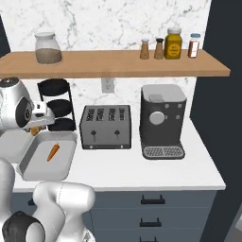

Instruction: Place one carrot and one chicken drumstick in each tupperware on the nearby counter, to pack two identical lunches.

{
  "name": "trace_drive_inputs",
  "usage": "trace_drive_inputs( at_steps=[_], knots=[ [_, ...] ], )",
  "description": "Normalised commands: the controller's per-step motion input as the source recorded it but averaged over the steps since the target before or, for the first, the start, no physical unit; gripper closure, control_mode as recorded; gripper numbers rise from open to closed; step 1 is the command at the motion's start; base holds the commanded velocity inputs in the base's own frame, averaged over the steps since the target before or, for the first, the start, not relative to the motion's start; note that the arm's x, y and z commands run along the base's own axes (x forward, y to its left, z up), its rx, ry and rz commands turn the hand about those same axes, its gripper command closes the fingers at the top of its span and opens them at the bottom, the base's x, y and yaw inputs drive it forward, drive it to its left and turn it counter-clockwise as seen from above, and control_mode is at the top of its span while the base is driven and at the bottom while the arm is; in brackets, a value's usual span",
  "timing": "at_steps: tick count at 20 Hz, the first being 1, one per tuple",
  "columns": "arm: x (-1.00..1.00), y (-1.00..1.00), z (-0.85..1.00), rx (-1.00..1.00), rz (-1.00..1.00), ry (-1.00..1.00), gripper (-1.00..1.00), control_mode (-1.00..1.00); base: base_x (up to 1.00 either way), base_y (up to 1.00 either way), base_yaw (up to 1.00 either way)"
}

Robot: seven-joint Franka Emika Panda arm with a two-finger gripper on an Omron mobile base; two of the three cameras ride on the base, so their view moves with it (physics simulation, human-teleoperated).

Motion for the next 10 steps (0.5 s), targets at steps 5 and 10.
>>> trace_drive_inputs(
  at_steps=[5, 10],
  knots=[
    [-0.11, -0.13, -1.00, 0.05, -0.14, 0.21, 1.00, -1.00, 0.00, 0.00, 0.00],
    [0.12, 0.00, -0.90, -0.07, -0.16, 0.01, 1.00, -1.00, 0.00, 0.00, 0.00]
  ],
)
